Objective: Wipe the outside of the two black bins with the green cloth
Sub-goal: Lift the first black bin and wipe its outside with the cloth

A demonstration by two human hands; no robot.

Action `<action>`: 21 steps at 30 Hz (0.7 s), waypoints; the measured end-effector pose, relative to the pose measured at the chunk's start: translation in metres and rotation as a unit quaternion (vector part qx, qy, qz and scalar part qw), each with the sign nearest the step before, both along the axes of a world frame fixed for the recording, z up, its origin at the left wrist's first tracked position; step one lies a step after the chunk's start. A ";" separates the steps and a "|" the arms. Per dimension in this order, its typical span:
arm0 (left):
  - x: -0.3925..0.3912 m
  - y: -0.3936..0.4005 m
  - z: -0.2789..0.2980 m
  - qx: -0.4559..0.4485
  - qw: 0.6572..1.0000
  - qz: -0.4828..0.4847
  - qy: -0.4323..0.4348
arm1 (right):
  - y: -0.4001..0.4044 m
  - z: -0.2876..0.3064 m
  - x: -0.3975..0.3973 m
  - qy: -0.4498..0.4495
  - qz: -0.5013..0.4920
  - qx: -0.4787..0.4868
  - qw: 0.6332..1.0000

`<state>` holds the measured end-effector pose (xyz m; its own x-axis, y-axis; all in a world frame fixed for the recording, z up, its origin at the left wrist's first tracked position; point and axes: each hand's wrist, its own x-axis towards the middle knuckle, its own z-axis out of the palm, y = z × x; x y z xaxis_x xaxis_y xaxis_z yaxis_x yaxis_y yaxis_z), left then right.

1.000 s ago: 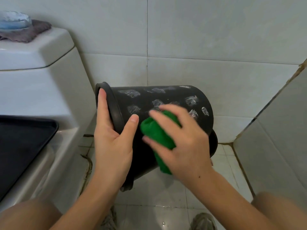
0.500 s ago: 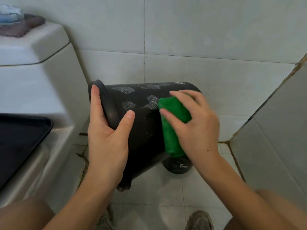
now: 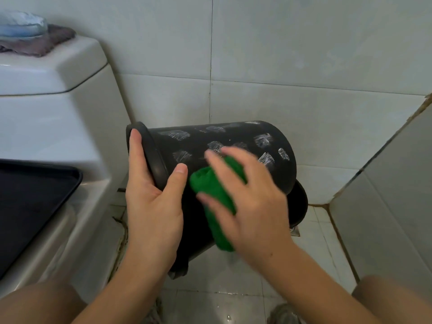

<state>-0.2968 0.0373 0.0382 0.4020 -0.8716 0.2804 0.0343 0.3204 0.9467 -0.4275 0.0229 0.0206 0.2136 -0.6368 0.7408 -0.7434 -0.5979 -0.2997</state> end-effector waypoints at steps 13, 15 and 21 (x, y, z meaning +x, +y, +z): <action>0.000 0.003 0.000 0.006 0.999 -0.005 0.037 | 0.001 0.001 -0.008 -0.120 0.025 0.060 0.991; -0.001 0.004 0.001 -0.001 0.999 0.000 0.037 | -0.001 0.000 -0.007 -0.172 0.038 0.014 0.984; -0.002 0.003 0.004 -0.007 0.998 0.005 0.055 | 0.006 -0.007 -0.002 -0.088 0.022 -0.058 0.994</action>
<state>-0.2989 0.0401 0.0421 0.4394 -0.8640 0.2457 0.1342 0.3336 0.9331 -0.4296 0.0292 0.0134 0.0998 -0.5372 0.8376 -0.6584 -0.6668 -0.3492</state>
